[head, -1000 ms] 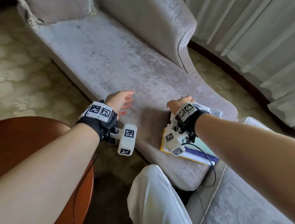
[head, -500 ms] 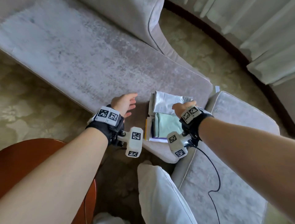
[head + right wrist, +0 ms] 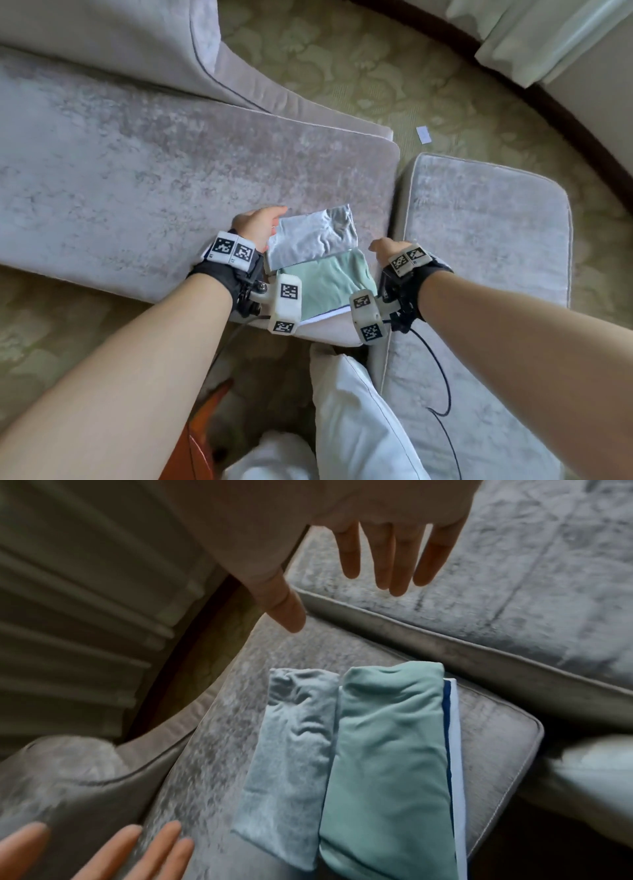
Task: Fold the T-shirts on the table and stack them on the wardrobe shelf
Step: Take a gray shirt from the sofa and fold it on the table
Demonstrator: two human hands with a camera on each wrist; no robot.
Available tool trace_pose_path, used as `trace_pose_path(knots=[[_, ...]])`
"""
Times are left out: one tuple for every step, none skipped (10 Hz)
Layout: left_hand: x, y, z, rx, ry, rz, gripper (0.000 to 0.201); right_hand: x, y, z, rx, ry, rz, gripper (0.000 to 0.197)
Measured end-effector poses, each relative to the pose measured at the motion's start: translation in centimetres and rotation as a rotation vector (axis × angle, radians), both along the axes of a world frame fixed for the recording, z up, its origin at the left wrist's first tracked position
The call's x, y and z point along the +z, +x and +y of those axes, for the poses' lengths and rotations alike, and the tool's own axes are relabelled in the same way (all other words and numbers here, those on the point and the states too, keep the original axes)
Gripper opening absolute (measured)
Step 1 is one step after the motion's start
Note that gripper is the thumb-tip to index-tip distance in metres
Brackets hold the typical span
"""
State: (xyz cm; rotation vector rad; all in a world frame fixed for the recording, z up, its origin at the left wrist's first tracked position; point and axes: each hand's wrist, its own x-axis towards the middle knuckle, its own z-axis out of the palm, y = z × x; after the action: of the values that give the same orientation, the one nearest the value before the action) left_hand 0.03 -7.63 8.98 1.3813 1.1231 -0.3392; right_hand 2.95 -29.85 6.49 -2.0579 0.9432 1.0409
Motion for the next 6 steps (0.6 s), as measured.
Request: trace_pose_path(knots=[[-1.7, 1.2, -1.2, -0.024, 0.092, -0.013, 0.018, 0.3, -0.9, -1.7, -0.168, 0.123, -0.019, 0.065], [-3.1, 2.2, -1.9, -0.202, 0.221, -0.005, 0.041, -1.1, -2.0, -1.7, -0.236, 0.127, 0.050, 0.059], [-5.0, 3.8, -1.9, -0.438, 0.296, 0.028, 0.071, -1.0, -2.9, -0.8, -0.272, 0.142, 0.136, 0.056], [-7.7, 5.4, -1.6, -0.706, 0.341, 0.072, 0.090, -1.9, -3.5, 0.4, -0.384, 0.282, 0.186, 0.050], [-10.6, 7.4, -1.5, -0.941, 0.342, 0.094, 0.108, -4.4, -3.9, 1.6, -0.432, 0.328, 0.203, 0.054], [-13.2, 9.1, -1.6, -1.164, 0.353, 0.145, 0.125, -7.9, -4.7, 2.7, -0.546, 0.256, 0.213, 0.085]])
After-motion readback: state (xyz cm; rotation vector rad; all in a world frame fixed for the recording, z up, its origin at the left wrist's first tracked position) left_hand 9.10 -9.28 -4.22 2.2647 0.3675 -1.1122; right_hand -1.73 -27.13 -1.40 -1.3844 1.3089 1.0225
